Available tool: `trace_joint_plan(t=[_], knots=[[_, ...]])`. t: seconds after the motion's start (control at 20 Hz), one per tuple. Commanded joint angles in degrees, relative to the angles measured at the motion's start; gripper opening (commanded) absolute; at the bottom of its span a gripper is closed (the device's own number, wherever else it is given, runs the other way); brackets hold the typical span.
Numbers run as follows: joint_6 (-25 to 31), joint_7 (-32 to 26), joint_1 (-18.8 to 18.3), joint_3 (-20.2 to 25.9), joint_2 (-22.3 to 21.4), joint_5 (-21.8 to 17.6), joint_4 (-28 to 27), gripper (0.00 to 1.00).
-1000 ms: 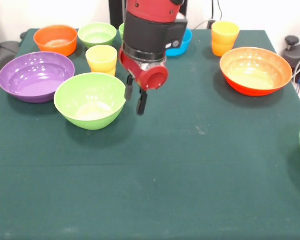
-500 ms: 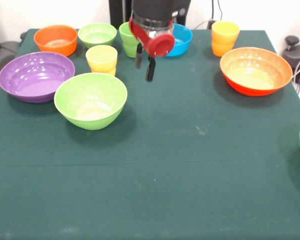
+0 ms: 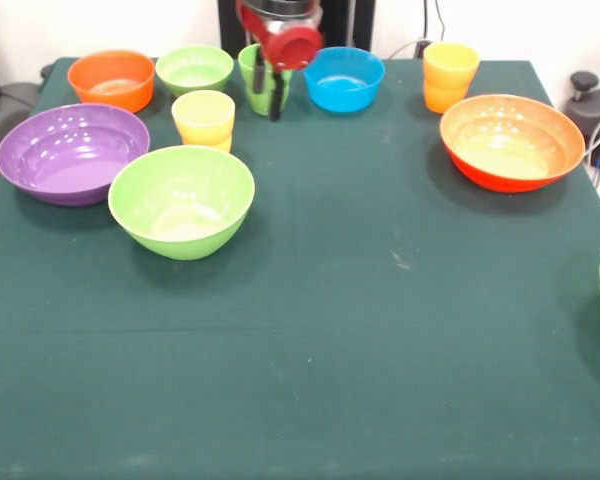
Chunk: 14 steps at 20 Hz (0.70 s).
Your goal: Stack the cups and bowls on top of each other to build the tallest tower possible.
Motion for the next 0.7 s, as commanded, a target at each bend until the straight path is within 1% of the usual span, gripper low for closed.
trace_joint_plan(t=[0.05, 0.35, 0.5, 0.7], knots=[[-4.7, -3.6, -5.0, 3.8, 1.0, -2.0, 3.1, 1.0], [-6.2, -3.3, -6.6, 4.2, 2.0, -2.7, 2.0, 1.0], [-6.6, -2.4, -6.1, 4.0, 2.9, -2.4, 1.5, 1.0], [-7.8, -0.5, -4.5, 3.1, 4.6, -1.9, 0.3, 1.0]])
